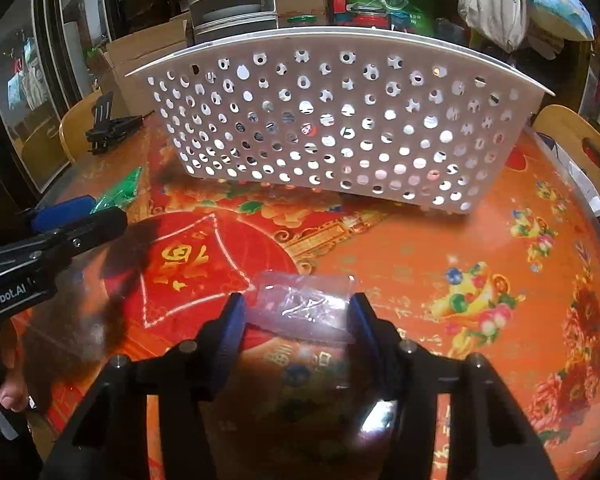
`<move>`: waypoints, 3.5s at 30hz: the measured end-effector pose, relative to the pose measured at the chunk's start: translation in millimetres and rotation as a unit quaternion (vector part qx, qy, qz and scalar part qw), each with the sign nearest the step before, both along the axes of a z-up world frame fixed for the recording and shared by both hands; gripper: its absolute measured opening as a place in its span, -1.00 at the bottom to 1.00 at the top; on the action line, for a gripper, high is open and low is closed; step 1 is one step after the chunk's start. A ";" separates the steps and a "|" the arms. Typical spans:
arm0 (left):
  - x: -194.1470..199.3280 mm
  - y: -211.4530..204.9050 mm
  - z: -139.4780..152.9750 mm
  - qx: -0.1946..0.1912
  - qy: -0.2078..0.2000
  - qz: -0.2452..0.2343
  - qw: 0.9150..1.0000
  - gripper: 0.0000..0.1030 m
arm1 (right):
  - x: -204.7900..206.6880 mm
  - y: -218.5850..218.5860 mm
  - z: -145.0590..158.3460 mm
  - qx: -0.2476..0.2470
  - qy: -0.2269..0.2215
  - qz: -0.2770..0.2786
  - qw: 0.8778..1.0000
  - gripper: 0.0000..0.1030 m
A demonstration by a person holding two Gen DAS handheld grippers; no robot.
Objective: Organize soft objects
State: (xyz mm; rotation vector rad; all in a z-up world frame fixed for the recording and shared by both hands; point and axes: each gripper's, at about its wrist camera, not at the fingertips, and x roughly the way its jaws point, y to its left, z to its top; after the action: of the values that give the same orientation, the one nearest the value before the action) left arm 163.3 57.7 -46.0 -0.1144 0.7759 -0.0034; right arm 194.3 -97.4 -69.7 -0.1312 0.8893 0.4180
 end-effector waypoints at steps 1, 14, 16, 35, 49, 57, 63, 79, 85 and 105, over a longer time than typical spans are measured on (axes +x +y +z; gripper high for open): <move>-0.6 -0.7 0.3 0.001 -0.001 0.000 1.000 0.11 | -1.7 -2.4 0.3 0.000 -0.003 -0.002 1.000 0.03; -15.9 -19.9 20.9 0.005 -0.020 -0.010 1.000 0.11 | -40.9 -36.7 36.7 0.011 -0.071 -0.001 0.997 0.02; -19.0 -24.6 28.3 0.005 -0.025 -0.014 1.000 0.11 | -46.1 -41.1 45.3 0.014 -0.082 -0.001 0.996 0.02; 10.9 -43.7 150.9 -0.014 -0.076 -0.055 0.996 0.11 | -25.0 -59.6 171.5 0.044 -0.170 0.010 0.984 0.02; 163.8 -40.6 152.8 -0.014 0.006 -0.029 0.999 0.11 | 113.3 -41.0 161.9 0.025 -0.083 -0.007 0.996 0.02; 230.5 -31.5 100.1 -0.005 0.081 -0.011 0.997 0.11 | 161.2 -19.1 129.3 -0.024 -0.055 -0.010 0.998 0.02; 249.8 -28.3 72.7 0.004 0.111 -0.007 0.994 0.12 | 182.1 -12.8 107.4 -0.043 -0.026 -0.016 0.999 0.02; 247.1 -37.1 61.3 0.025 0.109 -0.015 0.994 0.32 | 191.3 -5.4 79.0 -0.074 -0.012 -0.001 0.997 0.24; 239.0 -34.9 66.5 0.005 0.093 -0.019 0.995 0.52 | 181.2 -10.7 90.1 -0.062 -0.025 0.003 0.998 0.63; 69.4 -19.7 139.1 0.024 -0.058 0.007 0.998 1.00 | 73.6 -57.7 138.3 -0.002 -0.100 -0.006 0.995 1.00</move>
State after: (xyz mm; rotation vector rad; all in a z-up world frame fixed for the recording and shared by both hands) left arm 232.7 37.9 93.2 -0.0728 0.6590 0.0209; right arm 267.8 -155.1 68.5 -0.1694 0.6935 0.3852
